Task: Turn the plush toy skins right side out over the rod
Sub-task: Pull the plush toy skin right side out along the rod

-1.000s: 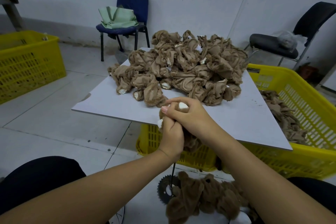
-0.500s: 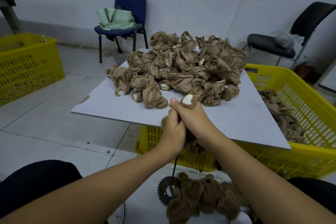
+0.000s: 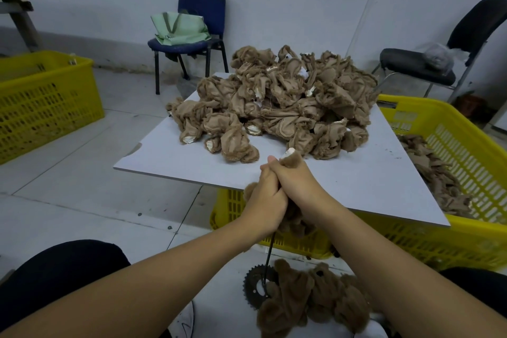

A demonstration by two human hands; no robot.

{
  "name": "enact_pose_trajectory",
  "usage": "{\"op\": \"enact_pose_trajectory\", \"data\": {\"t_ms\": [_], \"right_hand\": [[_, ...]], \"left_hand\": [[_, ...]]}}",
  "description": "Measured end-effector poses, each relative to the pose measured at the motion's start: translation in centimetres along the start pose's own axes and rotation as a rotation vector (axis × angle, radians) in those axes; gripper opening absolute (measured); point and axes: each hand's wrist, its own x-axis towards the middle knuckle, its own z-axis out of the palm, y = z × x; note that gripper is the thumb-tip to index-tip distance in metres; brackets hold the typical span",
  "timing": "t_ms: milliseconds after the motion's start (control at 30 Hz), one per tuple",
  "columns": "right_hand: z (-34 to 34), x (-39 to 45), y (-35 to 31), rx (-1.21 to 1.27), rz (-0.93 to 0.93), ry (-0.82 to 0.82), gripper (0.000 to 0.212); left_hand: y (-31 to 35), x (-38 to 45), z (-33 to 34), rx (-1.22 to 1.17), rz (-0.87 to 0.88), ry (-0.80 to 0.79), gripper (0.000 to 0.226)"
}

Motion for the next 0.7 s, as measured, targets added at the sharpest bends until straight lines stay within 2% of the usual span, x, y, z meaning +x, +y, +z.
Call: {"op": "enact_pose_trajectory", "data": {"t_ms": [133,200,267,400,467,567,700], "right_hand": [[-0.4,-1.4,-1.5,0.074,-0.159,-0.023,0.032],[-0.6,-1.6,-2.1,0.07,-0.194,-0.042,0.033],[-0.9,-1.8,-1.9,0.025,-0.18,-0.057,0.033],[-1.0,-2.1,-0.4,-0.04,0.002,-0.095,0.037],[-0.9,-1.9,-0.3,-0.034,0.02,-0.099,0.037],[-0.9,-1.5,-0.9,-0.029,0.012,-0.125,0.038],[-1.4,-1.2,-1.2,-0.002,0.028,-0.124,0.039]], "left_hand": [[1.8,0.2,-0.9,0.199,0.333,0.113,0.037],[2.4,0.4,-1.4,0.297,0.435,0.147,0.038],[2.5,0.1,-1.6,0.398,0.4,0.094,0.038],[1.8,-0.8,-1.4,0.565,0.192,-0.098,0.043],[1.9,-0.7,-1.7,0.634,0.185,-0.114,0.046],[2.5,-0.2,-2.7,0.768,0.237,-0.036,0.04],[2.9,0.0,-3.4,0.594,0.32,0.19,0.015]]}}
